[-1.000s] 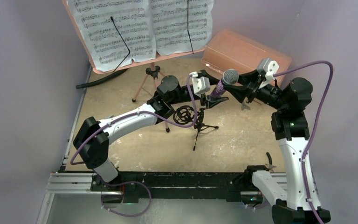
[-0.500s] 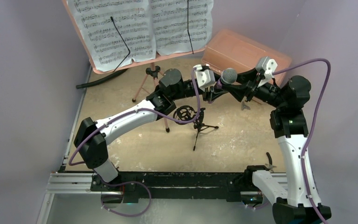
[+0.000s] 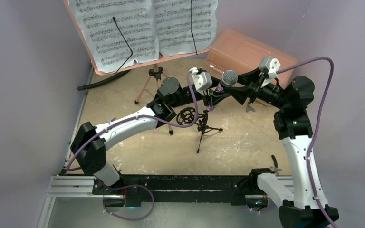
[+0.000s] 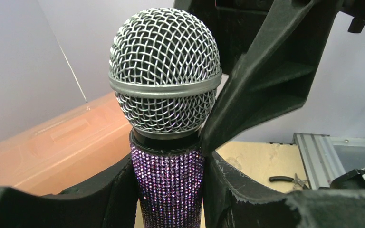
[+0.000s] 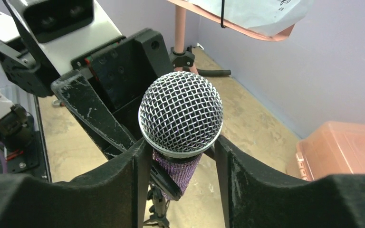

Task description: Set up the instrument practice props

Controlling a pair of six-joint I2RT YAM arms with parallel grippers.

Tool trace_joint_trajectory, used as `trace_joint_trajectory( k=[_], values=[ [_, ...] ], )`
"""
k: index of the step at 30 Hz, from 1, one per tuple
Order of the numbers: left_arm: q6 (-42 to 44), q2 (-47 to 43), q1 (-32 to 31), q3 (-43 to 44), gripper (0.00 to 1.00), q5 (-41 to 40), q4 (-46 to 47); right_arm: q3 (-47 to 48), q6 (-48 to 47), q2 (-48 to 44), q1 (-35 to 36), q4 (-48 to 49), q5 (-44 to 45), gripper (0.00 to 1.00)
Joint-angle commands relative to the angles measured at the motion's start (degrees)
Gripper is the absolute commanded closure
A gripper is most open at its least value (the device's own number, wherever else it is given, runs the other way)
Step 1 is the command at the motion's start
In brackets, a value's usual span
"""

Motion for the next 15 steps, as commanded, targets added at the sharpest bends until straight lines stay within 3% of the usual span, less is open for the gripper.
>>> trace_joint_trajectory(
  k=[1, 9, 15],
  values=[
    [-7.0, -3.9, 0.5, -3.4, 1.00, -2.9, 8.1, 1.7, 0.5, -0.8, -0.7, 6.0, 2.8, 0.42],
    [-11.5, -7.4, 1.6, -9.6, 1.00, -6.8, 16.2, 0.0, 1.8, -1.5, -0.7, 7.4, 2.8, 0.20],
    [-16.8, -12.3, 2.4, -17.4, 1.00, -14.1, 25.6, -1.6, 3.0, -1.8, -0.7, 8.4, 3.0, 0.10]
  ],
)
